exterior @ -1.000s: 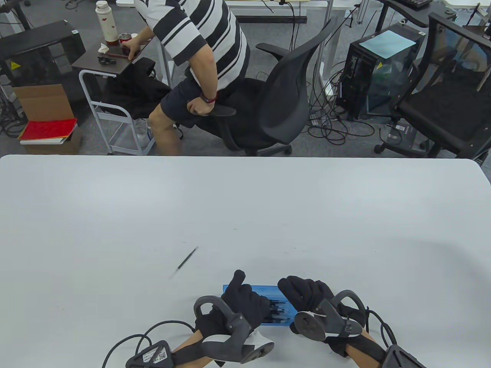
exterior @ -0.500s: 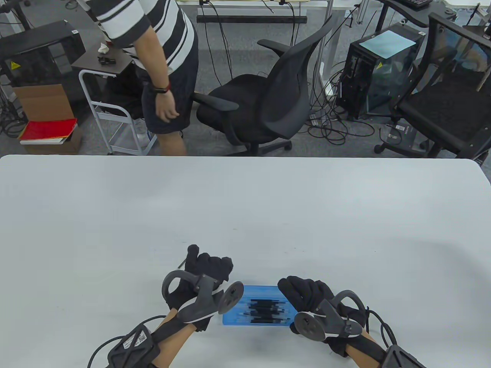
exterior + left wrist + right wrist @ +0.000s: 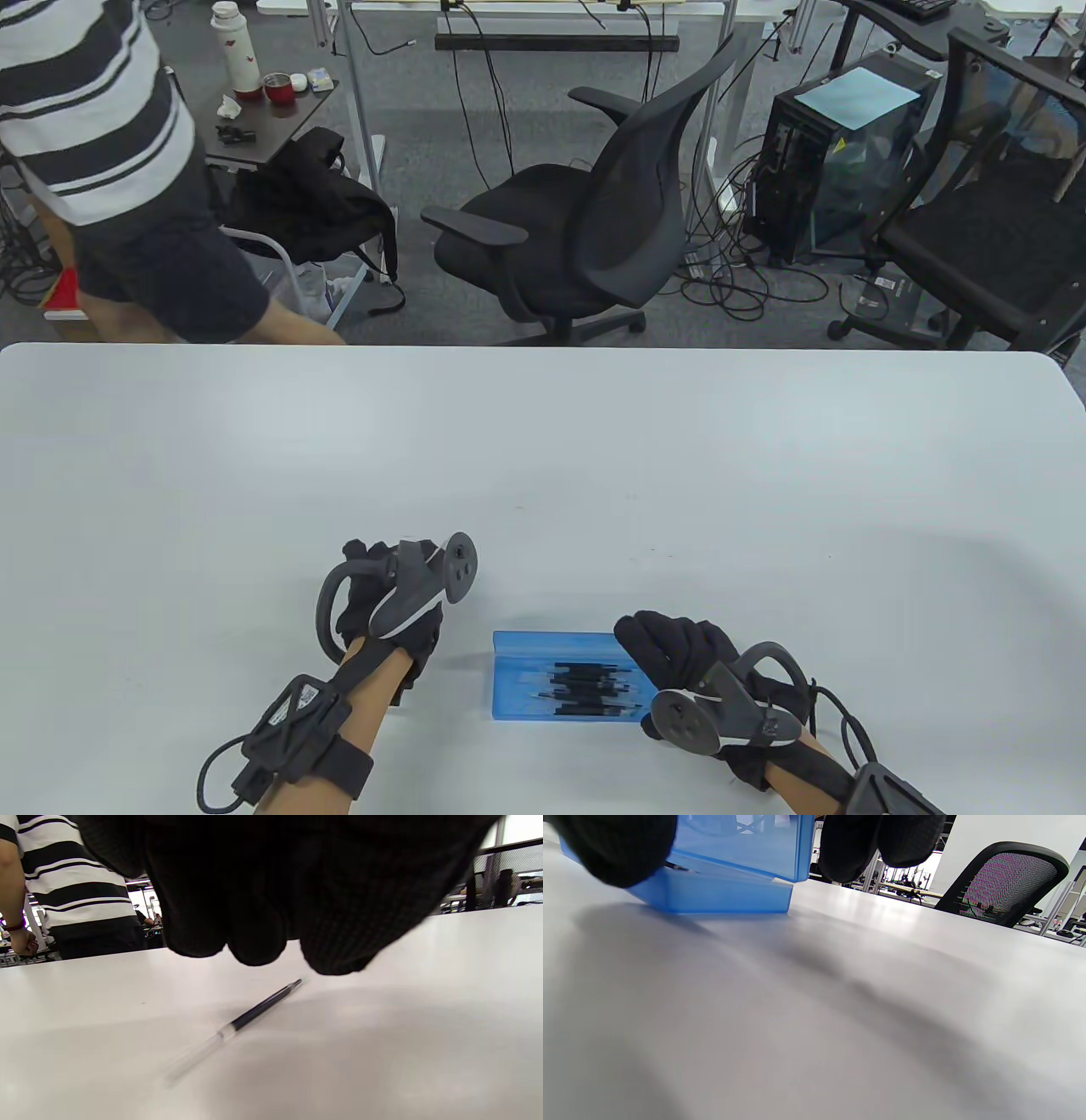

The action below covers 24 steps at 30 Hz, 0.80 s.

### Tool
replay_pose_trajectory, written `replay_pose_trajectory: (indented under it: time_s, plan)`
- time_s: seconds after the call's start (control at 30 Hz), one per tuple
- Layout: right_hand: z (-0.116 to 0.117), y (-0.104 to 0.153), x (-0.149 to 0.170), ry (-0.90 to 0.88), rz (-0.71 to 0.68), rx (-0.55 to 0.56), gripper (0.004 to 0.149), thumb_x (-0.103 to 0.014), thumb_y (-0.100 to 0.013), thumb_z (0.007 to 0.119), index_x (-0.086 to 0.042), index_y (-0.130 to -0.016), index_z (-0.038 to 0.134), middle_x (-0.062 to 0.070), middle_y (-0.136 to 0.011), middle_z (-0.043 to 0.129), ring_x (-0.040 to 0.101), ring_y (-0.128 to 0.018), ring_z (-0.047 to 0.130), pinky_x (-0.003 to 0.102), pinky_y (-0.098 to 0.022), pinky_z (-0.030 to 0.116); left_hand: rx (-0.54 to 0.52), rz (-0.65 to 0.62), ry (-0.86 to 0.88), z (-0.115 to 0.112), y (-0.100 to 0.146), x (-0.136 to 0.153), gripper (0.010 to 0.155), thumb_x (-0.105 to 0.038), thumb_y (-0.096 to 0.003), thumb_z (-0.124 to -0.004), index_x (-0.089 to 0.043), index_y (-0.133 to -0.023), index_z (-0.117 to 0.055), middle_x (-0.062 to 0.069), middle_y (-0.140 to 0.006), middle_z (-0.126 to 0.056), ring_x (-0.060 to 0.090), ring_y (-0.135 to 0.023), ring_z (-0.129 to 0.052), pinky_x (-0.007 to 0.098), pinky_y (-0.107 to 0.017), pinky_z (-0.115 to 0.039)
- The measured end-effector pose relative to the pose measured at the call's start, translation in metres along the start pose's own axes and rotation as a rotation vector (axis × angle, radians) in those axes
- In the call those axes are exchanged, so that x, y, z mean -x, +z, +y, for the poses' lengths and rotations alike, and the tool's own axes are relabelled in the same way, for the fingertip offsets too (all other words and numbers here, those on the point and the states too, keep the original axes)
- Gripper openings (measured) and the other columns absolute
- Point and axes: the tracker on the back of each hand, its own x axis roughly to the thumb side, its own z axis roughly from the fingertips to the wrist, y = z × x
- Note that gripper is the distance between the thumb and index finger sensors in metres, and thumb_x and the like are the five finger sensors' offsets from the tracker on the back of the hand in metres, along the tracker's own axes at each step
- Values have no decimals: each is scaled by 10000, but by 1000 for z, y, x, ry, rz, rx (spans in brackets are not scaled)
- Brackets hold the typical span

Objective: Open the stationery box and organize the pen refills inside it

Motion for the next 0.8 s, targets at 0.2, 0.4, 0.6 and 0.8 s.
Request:
replay_pose_trajectory:
  time_s: [0.2,0.4,0.6,0.8]
  plan:
    - [0,0,0,-2,-1,0,1133,-594,-416,761,-201,-1097,-55,131,-1215,245,411,-1051,655,596,-782,606,69,49,9,-13,-13,10,617,-390,-435,-964,-153,-982,-805,38,-877,-974,321,-811,-991,658,-753,-592]
    - [0,0,0,-1,-1,0,1132,-593,-417,760,-200,-1097,-55,133,-1215,246,410,-1051,656,595,-782,607,114,63,35,-21,-19,15,575,-361,-441,-961,-158,-963,-828,37,-851,-998,314,-790,-1013,655,-750,-599]
    - [0,0,0,-1,-1,1,1132,-592,-417,761,-201,-1097,-56,134,-1215,245,410,-1052,655,595,-781,608,100,70,55,-22,-18,15,545,-323,-440,-967,-161,-946,-846,17,-825,-1016,302,-769,-1031,653,-747,-609]
    - [0,0,0,3,0,1,1131,-591,-419,760,-197,-1098,-55,134,-1214,247,410,-1051,658,595,-781,608,87,70,63,-23,-19,16,510,-302,-439,-963,-161,-920,-867,7,-785,-1037,280,-733,-1057,652,-745,-617]
